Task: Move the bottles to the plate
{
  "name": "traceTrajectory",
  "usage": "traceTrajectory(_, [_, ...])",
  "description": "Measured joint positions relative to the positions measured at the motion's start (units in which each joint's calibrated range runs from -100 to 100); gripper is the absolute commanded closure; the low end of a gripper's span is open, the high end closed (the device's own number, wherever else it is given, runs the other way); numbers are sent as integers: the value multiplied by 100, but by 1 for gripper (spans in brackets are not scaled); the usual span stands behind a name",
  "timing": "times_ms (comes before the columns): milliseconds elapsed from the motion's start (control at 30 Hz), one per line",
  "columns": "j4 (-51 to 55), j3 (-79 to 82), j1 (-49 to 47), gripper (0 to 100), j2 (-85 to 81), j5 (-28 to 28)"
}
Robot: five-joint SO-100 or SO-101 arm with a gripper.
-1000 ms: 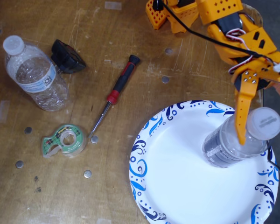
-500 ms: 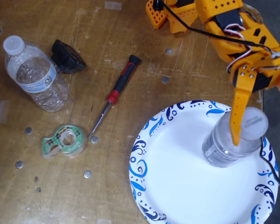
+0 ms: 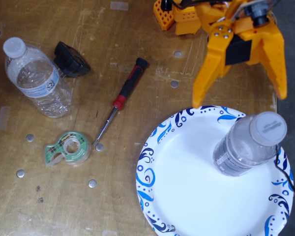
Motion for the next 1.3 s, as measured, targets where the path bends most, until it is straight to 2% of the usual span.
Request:
traceTrajectory(267, [2323, 764, 656, 60, -2148, 0])
traceTrajectory(400, [2996, 1232, 975, 60, -3070, 0])
traceTrajectory(567, [3149, 1942, 1887, 60, -4119, 21])
traceTrajectory(867, [3166, 3103, 3555, 60, -5579, 490])
traceTrajectory(1033, [3166, 3678, 4230, 60, -5856, 495])
traceTrajectory(1300, [3157, 3714, 5041, 60, -5839, 495])
